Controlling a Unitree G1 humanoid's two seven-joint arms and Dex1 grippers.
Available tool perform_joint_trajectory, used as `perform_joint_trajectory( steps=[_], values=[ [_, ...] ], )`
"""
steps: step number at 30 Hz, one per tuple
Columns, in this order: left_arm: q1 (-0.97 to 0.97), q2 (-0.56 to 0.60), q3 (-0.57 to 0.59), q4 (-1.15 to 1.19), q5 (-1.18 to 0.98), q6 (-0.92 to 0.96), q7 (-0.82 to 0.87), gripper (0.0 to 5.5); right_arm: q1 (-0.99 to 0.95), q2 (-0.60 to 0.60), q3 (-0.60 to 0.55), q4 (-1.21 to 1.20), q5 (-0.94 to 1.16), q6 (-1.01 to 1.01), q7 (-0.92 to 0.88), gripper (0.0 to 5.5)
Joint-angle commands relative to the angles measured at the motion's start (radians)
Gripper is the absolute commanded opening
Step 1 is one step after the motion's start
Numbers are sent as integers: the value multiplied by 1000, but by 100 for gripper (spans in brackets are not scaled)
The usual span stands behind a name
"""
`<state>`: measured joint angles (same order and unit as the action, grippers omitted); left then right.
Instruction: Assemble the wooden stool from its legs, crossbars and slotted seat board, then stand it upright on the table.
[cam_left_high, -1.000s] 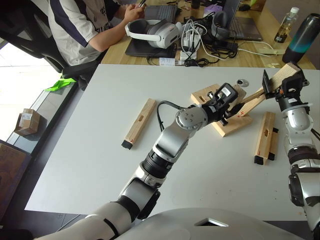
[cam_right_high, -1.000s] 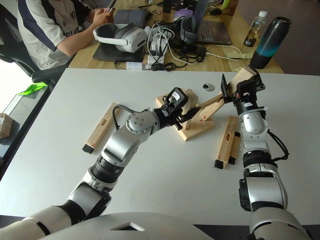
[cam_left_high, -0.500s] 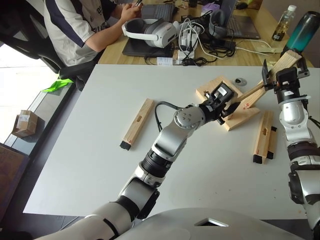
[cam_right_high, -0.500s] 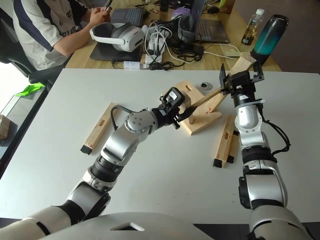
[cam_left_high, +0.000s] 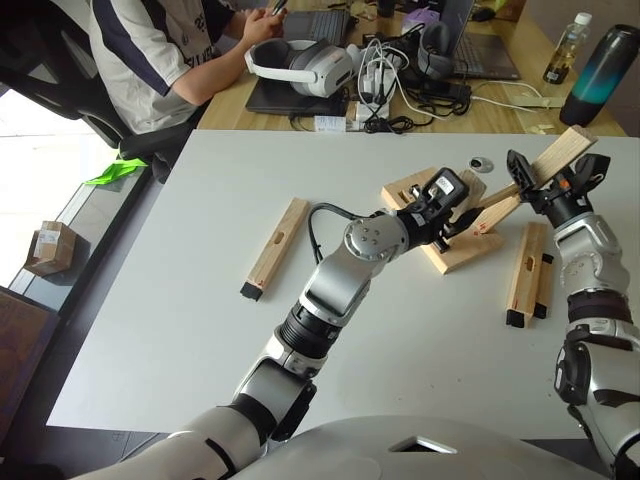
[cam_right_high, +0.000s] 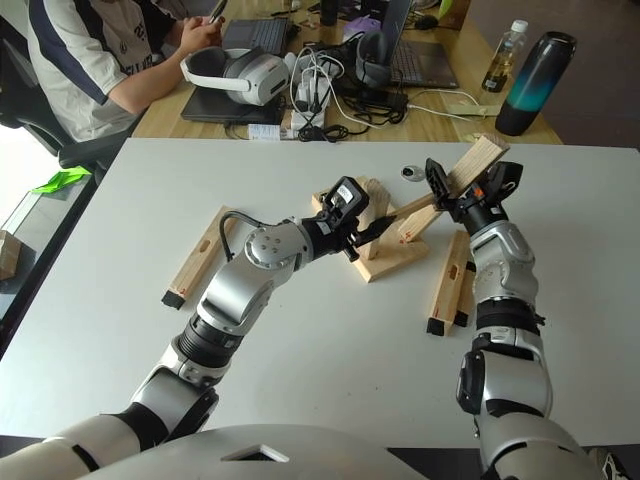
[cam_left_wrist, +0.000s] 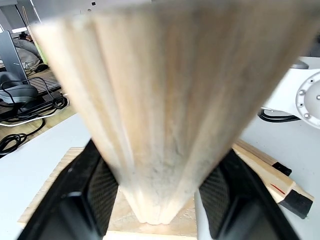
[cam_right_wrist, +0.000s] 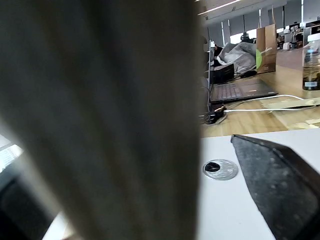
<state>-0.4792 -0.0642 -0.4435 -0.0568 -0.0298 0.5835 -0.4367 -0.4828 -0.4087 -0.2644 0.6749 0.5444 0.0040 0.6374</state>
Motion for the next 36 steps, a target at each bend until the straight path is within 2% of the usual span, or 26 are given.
perform_joint_trajectory(
  steps=[1,4,9,18,19,22,27,31,34,36],
  values=[
    [60,24,-7,67,-9,94,-4,203,33,24,1,-91,-18,55,-30,540],
    [61,23,-7,67,-9,94,-2,203,16,23,-11,-121,-43,34,-74,540],
    [63,28,-5,61,-9,94,-3,203,-48,-2,-25,-164,-171,-131,-217,540],
    [45,15,28,39,2,-5,46,203,-80,-9,63,-412,-241,-120,-185,540],
    [45,16,24,39,3,-9,46,203,-81,-11,84,-433,-250,-94,-177,508],
    [41,16,22,42,5,-13,46,203,-64,-8,134,-500,-255,0,-160,465],
    [46,24,18,27,3,-3,40,203,-108,21,97,-568,-132,208,-188,385],
    [49,26,11,-2,-3,16,35,203,100,-120,263,-310,-162,625,29,310],
    [59,27,6,-27,-8,31,32,203,183,-165,320,-26,-257,612,88,253],
    [62,32,9,-33,-9,36,31,203,177,-145,320,8,-279,527,60,212]
  ],
)
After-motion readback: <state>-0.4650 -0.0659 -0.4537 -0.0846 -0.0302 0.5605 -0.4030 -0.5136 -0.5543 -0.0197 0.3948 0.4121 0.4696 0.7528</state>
